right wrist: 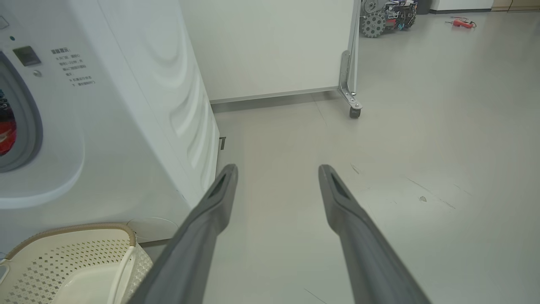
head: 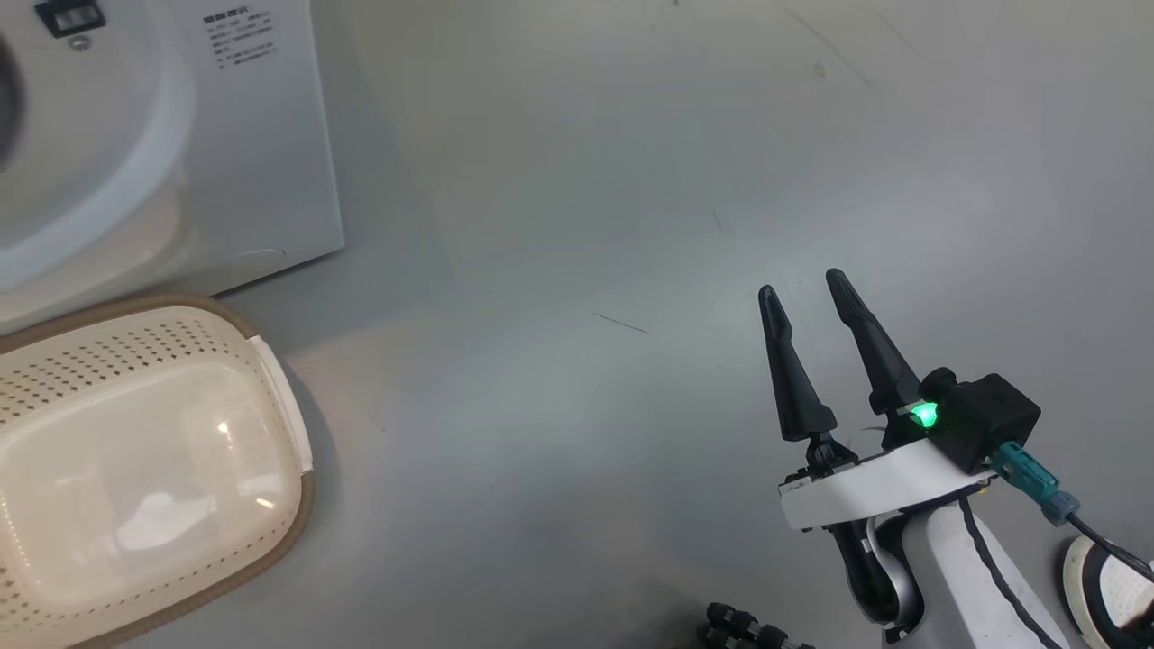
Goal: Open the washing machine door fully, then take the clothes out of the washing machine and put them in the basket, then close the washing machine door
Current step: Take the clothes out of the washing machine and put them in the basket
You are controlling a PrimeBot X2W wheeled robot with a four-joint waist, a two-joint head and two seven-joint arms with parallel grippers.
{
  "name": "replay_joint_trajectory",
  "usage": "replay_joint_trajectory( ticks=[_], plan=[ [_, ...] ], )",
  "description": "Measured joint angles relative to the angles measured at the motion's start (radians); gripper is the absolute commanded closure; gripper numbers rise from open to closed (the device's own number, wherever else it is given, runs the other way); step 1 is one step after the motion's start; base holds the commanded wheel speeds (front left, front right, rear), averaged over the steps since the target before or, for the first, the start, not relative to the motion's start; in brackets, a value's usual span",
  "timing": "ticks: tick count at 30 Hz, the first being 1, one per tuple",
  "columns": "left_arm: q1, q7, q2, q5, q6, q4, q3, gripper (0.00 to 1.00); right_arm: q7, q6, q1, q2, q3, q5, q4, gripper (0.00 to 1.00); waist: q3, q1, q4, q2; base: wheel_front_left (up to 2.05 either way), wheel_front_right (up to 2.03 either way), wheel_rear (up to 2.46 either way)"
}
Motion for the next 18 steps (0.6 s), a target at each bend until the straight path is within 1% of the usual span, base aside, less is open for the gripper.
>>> replay_joint_trajectory(
  ticks=[6, 16, 18],
  plan=[
    [0.036, -0.074, -0.033, 0.012, -0.047, 0.005, -0.036, 1.00, 0.000, 0.000, 0.000, -0.001, -0.020, -0.019, 0.013, 0.00, -0.035, 0.0000, 0.040, 0.0000, 0.00, 0.00, 0.00],
    [0.146, -0.182, -0.087, 0.014, -0.081, 0.025, -0.066, 1.00, 0.000, 0.003, 0.002, -0.002, -0.044, -0.051, 0.042, 0.00, -0.108, 0.0000, 0.117, 0.0000, 0.00, 0.00, 0.00],
    [0.181, -0.201, -0.098, 0.014, -0.089, 0.028, -0.079, 1.00, 0.000, 0.008, 0.002, -0.002, -0.044, -0.052, 0.049, 0.00, -0.126, 0.0000, 0.131, 0.0000, 0.00, 0.00, 0.00]
  ],
)
